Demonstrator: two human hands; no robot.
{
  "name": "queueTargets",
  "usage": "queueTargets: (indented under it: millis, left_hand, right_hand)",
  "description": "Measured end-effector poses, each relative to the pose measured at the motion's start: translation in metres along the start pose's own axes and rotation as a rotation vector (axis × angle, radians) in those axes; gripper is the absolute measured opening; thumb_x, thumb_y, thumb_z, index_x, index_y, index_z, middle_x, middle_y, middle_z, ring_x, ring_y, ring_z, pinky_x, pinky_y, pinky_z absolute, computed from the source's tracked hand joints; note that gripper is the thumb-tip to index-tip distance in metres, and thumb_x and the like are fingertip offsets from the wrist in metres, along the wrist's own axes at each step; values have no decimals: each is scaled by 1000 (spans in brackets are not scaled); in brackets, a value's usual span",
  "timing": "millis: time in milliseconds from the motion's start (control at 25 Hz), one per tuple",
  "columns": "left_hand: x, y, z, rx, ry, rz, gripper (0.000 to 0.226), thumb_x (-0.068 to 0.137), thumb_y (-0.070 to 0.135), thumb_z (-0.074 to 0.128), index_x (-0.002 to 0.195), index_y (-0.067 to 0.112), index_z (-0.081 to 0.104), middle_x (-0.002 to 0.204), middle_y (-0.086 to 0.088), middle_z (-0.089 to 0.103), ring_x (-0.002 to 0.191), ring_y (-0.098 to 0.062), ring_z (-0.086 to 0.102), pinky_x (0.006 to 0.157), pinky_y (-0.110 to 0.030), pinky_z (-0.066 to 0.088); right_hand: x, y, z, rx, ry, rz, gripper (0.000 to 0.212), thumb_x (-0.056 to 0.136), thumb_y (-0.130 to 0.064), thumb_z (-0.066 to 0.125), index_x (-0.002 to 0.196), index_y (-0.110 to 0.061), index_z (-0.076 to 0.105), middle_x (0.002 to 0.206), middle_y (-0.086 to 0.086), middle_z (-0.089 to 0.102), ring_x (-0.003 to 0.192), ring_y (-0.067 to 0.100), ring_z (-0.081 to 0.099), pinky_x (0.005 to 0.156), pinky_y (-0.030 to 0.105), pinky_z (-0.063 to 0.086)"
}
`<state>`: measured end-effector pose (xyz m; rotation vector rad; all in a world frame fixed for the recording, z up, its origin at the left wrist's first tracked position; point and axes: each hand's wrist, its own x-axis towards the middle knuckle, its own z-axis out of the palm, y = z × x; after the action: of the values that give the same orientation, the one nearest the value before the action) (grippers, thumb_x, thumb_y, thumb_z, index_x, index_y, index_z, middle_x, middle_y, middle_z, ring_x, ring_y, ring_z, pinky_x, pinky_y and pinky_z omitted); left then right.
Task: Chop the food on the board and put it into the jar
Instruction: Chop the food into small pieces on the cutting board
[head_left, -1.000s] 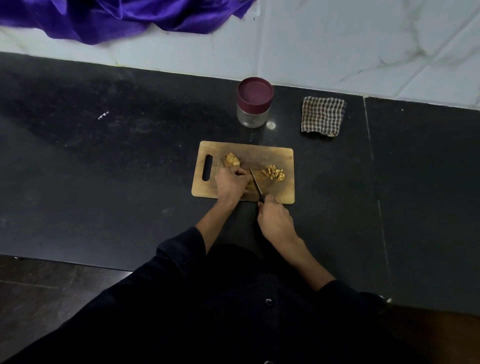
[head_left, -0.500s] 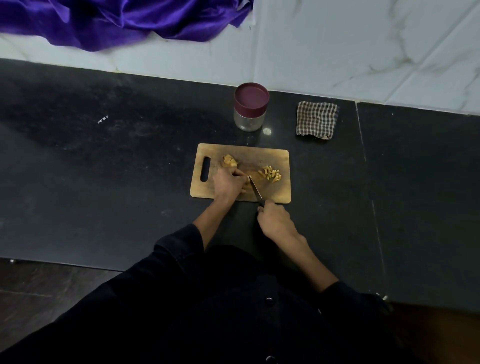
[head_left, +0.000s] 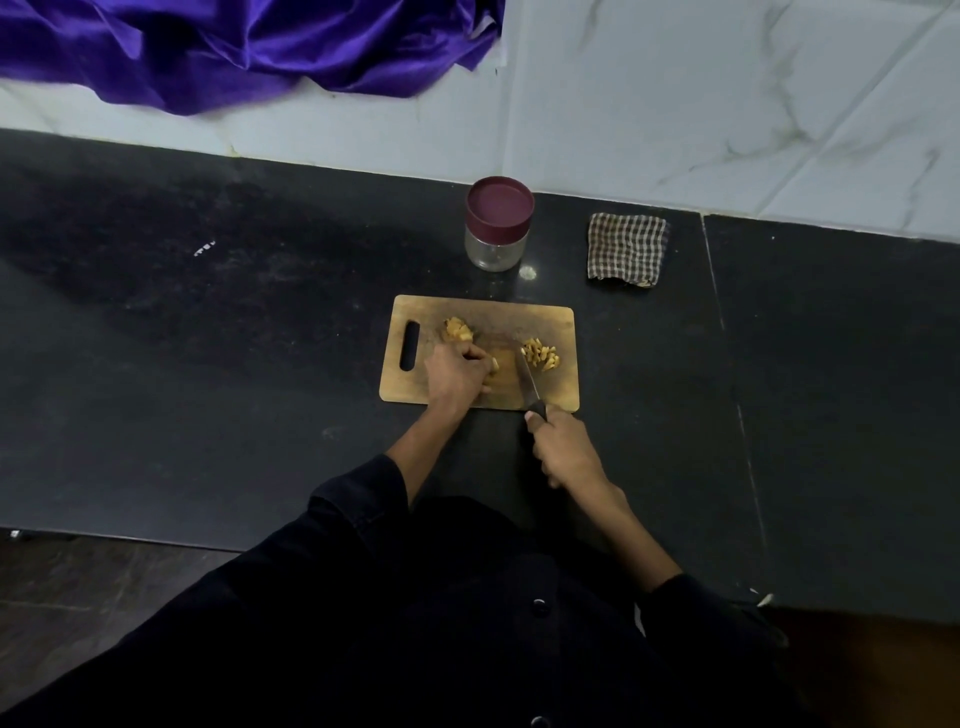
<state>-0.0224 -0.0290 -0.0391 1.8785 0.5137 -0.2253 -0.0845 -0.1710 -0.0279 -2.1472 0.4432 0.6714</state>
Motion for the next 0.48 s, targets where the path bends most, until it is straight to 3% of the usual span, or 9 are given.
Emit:
queueTargets:
  millis: [160,200,280,360,480]
  left_hand:
    - [2,0,0,-13,7,4,6,86,7,67,91,10,69,87,-5,71,64,-7,67,50,-13,52]
    - [1,0,0,-11,10,10,7,85,7,67,91,9,70,87,-5,71,64,-7,67,49,-13,52]
    - [1,0,0,5,9,22,7,85,7,68,91,9,70,86,-3,70,64,-7,67,50,-13,52]
    - [1,0,-1,11,14,26,7,85,8,68,92,10,70,87,-2,70,66,-8,67,51,-13,53]
    - [1,-1,0,8,16,34,8,85,7,68,93,8,70,87,-2,69,67,-9,67,51,-13,53]
  right_hand:
    - [0,-10,10,-120,25,-94,21,103,-33,41,102,-15,52,99,13,60,89,33,64,72,45,56]
    - [0,-13,11,-142,35,-110,20,103,-33,41,99,-15,50,98,12,60,88,33,64,73,45,55]
    - [1,-13,10,-65,30,-92,19,103,-32,41,101,-16,50,88,9,58,73,26,61,57,38,52]
    - [2,-9,9,197,-7,8,18,103,-31,41,108,-16,50,70,4,50,49,16,47,41,27,38]
    - [2,0,4,387,-68,111,17,102,-29,42,114,-19,49,57,2,41,37,11,34,37,21,28]
